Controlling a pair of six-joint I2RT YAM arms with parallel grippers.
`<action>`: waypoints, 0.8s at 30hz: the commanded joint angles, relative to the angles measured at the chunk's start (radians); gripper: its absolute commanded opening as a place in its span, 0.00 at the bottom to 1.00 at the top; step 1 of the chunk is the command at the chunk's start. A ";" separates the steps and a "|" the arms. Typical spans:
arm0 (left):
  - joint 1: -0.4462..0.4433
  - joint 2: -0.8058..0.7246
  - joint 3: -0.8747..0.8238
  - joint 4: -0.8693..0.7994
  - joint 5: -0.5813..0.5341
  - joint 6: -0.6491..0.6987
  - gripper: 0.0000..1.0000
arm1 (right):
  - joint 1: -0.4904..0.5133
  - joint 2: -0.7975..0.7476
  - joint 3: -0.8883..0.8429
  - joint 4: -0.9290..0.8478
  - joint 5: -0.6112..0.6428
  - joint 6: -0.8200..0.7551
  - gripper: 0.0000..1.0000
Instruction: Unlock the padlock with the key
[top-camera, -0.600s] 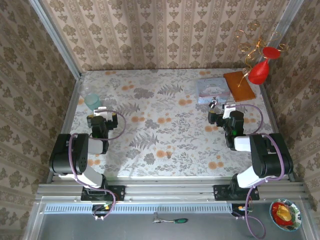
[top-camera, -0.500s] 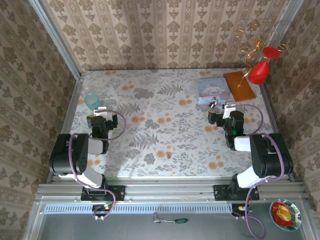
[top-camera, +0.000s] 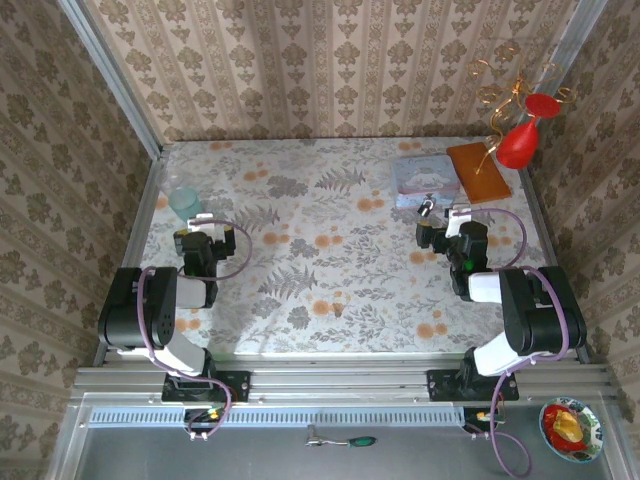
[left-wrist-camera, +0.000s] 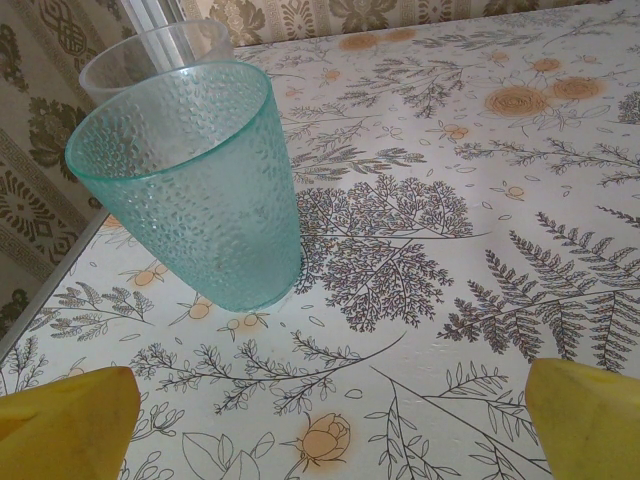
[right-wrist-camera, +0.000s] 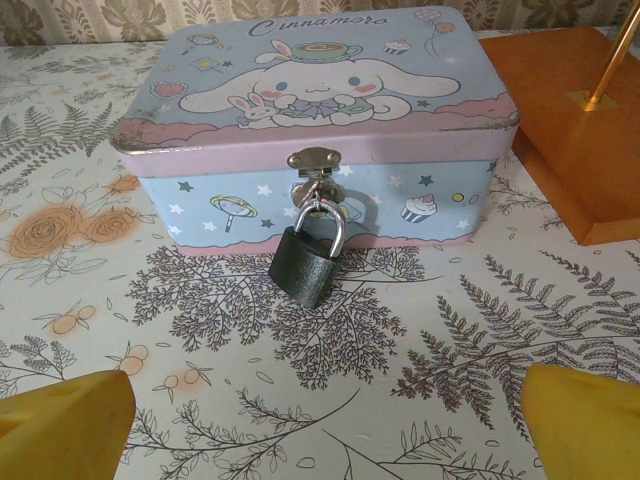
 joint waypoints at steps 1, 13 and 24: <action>0.002 0.001 0.017 0.028 -0.007 0.016 1.00 | 0.007 0.003 0.017 0.005 0.030 0.005 1.00; -0.004 0.000 0.014 0.037 -0.007 0.025 1.00 | 0.007 0.001 0.015 0.007 0.030 0.004 1.00; -0.025 0.005 -0.028 0.118 0.022 0.063 1.00 | 0.009 -0.011 0.009 0.010 0.024 -0.004 1.00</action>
